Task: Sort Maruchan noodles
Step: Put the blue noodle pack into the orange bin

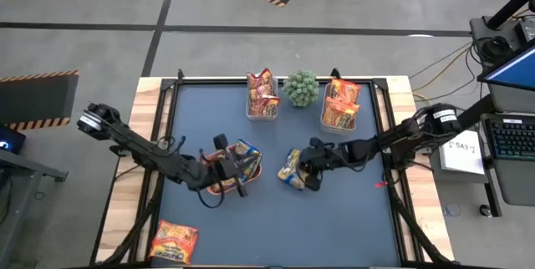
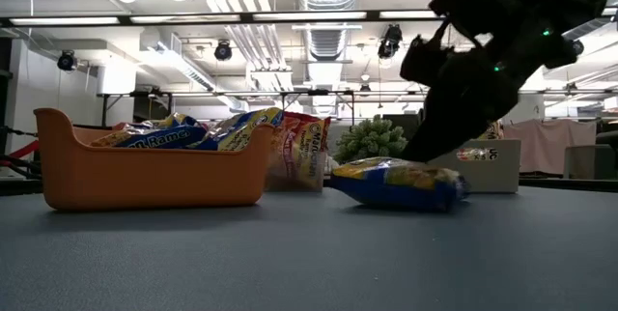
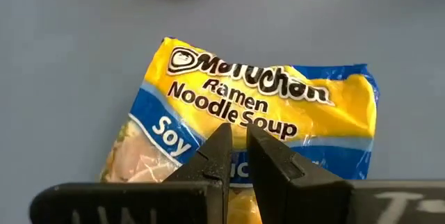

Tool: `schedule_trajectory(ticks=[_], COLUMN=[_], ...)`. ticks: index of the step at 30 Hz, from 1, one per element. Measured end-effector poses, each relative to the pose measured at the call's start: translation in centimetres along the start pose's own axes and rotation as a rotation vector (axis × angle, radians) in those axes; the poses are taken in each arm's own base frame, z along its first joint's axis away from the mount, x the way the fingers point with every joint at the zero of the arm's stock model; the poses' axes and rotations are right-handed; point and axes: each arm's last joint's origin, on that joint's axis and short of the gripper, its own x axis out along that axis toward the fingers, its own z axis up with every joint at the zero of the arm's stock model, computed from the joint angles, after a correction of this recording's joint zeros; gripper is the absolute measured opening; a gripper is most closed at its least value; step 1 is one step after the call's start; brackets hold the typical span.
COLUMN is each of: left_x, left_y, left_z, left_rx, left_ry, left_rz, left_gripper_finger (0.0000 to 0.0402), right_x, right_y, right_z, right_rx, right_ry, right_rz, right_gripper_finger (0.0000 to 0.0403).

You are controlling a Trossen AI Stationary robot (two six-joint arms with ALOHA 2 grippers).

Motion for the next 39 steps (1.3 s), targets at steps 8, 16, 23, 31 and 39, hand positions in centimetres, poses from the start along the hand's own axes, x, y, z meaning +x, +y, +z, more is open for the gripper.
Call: schedule_trajectory(ticks=[8,16,23,31,39], left_x=[1.9,3.2,4.6,6.0,7.1], left_y=[-2.9,-5.8,-8.1,-10.3,-11.7], left_z=[-0.6,-2.1,-3.9,-5.4,-6.7], left_rx=[0.017,-0.013,-0.038,-0.042,-0.03], left_ry=[0.08,0.121,0.167,0.2,0.223], left_rz=[-0.057,-0.12,-0.124,-0.121,-0.12], left_gripper_finger=[0.0,0.0,0.0,0.0,0.0], right_x=[-1.9,-6.2,-9.0,-9.9,-9.1], right_y=[2.9,3.2,2.4,2.2,2.0], right_z=[1.0,0.9,0.3,0.2,-0.6], right_rx=[0.067,0.284,0.469,0.547,0.523], right_ry=[-0.062,0.025,0.102,0.123,0.147], right_rz=[0.088,0.097,0.047,0.052,0.011], right_gripper_finger=[0.0038,0.0038,0.0039,0.0089,0.016])
